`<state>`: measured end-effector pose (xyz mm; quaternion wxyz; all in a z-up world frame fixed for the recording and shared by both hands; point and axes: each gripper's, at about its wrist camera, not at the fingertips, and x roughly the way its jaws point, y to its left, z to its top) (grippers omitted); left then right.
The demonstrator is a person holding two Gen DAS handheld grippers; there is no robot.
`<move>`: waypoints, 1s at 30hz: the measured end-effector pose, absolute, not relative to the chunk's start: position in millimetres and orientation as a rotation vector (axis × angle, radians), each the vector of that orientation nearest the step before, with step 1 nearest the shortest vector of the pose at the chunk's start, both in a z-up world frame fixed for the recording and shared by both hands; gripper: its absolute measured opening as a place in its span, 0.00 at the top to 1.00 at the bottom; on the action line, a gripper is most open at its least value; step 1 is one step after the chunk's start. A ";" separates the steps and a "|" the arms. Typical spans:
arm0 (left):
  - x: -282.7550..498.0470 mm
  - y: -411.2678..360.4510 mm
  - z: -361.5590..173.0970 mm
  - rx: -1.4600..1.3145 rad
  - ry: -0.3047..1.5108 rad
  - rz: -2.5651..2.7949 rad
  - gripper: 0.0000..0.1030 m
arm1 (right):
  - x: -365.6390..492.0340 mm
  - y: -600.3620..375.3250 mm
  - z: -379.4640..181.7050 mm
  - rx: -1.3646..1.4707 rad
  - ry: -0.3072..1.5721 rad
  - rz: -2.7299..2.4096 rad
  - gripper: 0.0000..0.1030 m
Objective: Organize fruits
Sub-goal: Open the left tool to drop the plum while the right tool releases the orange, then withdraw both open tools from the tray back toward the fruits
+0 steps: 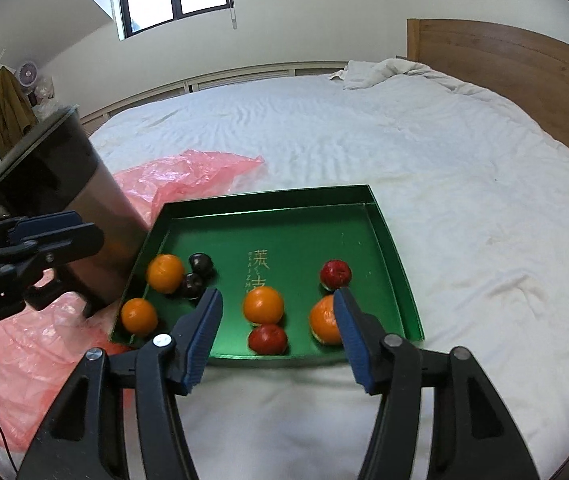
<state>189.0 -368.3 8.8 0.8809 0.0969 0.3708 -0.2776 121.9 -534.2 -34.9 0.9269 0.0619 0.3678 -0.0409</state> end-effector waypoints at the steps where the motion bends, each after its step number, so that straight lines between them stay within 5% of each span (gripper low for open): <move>1: 183.7 -363.7 12.3 0.197 0.768 -0.577 0.67 | 117.5 -531.8 -31.5 0.124 0.752 -0.083 0.22; 17: 103.6 -268.6 17.0 0.200 0.737 -0.458 0.50 | 38.5 -483.2 -15.5 0.162 0.740 -0.062 0.13; 30: 47.0 -184.2 11.4 0.182 0.688 -0.359 0.49 | -6.1 -408.5 -6.0 0.110 0.722 -0.026 0.08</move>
